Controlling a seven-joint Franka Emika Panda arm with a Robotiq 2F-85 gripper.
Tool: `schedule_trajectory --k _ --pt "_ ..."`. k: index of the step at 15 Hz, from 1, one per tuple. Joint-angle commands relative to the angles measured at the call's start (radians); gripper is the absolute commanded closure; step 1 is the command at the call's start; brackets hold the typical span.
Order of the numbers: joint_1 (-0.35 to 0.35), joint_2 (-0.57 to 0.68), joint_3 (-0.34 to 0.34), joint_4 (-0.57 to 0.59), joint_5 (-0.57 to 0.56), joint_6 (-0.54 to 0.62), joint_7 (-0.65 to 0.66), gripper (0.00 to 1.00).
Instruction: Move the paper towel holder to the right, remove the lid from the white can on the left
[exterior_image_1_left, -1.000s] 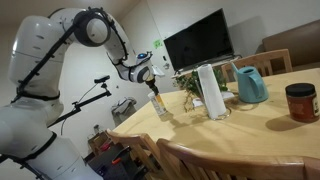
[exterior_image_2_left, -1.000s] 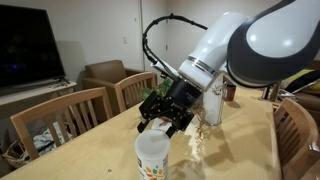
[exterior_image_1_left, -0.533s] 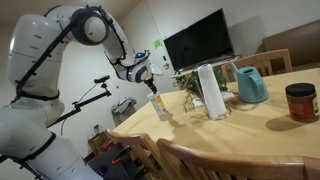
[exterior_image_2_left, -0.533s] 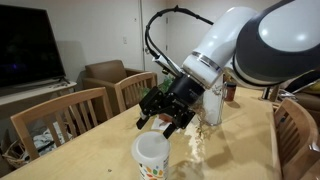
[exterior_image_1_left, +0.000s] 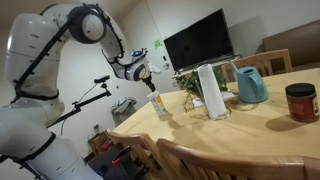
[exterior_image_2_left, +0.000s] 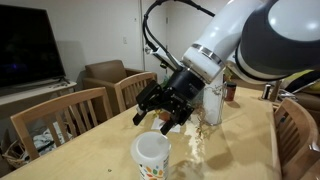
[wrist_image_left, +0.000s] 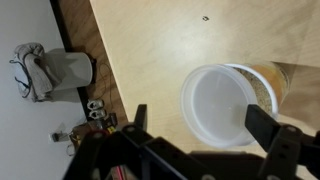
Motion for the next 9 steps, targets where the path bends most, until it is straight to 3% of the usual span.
schedule_trajectory --k 1,9 --pt "-0.016 -0.050 0.010 -0.042 -0.015 0.033 0.011 0.00" --pt "-0.008 -0.058 -0.017 -0.034 -0.008 0.014 0.024 0.00"
